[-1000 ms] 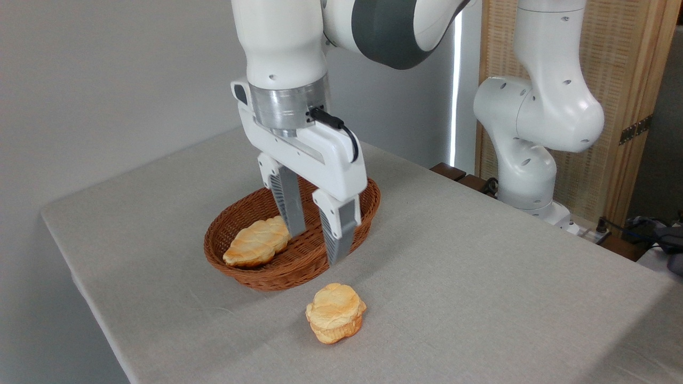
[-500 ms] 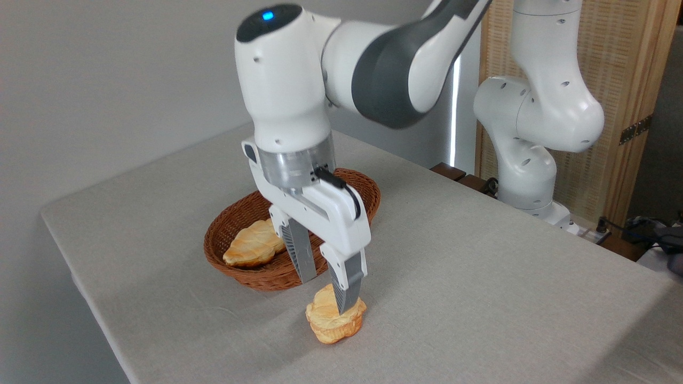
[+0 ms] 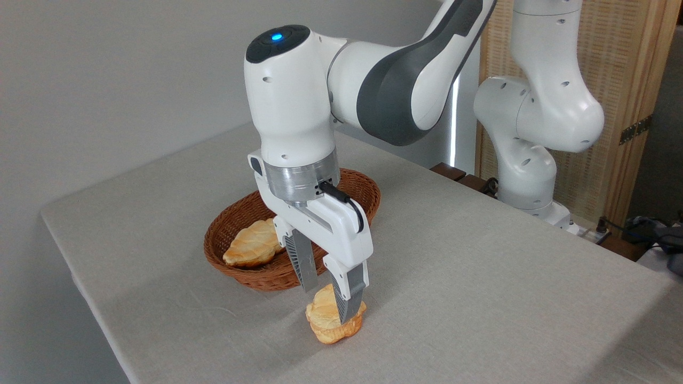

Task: Put bread into the basket
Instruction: 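Close the gripper on the round golden bread roll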

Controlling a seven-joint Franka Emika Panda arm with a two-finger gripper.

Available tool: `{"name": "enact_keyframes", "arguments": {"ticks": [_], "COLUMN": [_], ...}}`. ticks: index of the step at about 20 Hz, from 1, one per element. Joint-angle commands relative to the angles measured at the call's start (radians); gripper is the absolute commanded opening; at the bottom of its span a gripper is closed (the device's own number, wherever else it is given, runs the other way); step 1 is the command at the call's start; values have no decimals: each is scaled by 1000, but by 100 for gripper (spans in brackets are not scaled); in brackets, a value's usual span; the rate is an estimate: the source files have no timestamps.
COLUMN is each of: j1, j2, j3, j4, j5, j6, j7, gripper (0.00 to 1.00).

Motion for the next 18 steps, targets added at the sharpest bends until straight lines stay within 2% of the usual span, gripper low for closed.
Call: {"name": "enact_keyframes", "arguments": {"ticks": [1,8,9,10,11,18], "j1": [-9,-10,-10,-10,-10,-12], "j2": [-11,-2,-2,-2,0,1], "j3": [8,8,8,8,8,8], "j4": [-43,-44,-44,-44,-44,-44], "j5": [18,18,16,16,16,16], "j6": [46,44,44,44,44,44], "j7": [12,12,11,11,11,11], "gripper": [100,100,90,74,65,65]}}
